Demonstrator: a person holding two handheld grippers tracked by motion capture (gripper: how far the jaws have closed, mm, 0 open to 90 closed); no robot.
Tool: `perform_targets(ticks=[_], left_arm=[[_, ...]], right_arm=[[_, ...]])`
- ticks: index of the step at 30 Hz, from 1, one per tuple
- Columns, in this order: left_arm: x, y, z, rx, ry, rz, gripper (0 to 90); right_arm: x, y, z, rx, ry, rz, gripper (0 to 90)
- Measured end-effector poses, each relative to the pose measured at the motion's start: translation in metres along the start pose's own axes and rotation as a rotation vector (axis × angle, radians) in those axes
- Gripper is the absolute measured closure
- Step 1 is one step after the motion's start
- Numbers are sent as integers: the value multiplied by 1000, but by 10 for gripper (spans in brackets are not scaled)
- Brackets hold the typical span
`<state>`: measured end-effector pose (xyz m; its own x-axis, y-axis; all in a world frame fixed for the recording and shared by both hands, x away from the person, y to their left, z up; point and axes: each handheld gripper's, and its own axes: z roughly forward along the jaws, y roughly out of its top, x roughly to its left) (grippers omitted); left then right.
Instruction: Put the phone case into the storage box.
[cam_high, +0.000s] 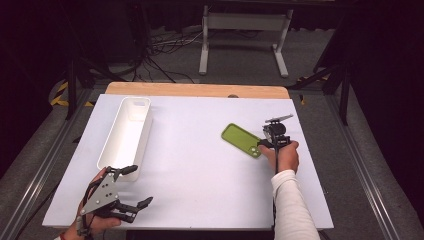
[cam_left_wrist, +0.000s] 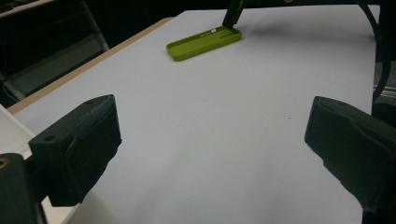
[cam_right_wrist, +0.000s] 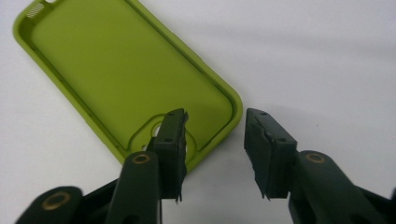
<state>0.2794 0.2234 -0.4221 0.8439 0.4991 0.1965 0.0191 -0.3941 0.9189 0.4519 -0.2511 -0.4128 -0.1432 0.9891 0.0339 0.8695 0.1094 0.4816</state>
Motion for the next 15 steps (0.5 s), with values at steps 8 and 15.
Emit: perform_targets(ticks=[8, 15], left_arm=[[1, 0, 1, 0, -1, -1, 44], [2, -1, 1, 2, -4, -5, 44]], right_arm=[[-2, 6, -9, -107, -4, -56, 876], [-3, 14, -3, -176, 13, -82, 900]])
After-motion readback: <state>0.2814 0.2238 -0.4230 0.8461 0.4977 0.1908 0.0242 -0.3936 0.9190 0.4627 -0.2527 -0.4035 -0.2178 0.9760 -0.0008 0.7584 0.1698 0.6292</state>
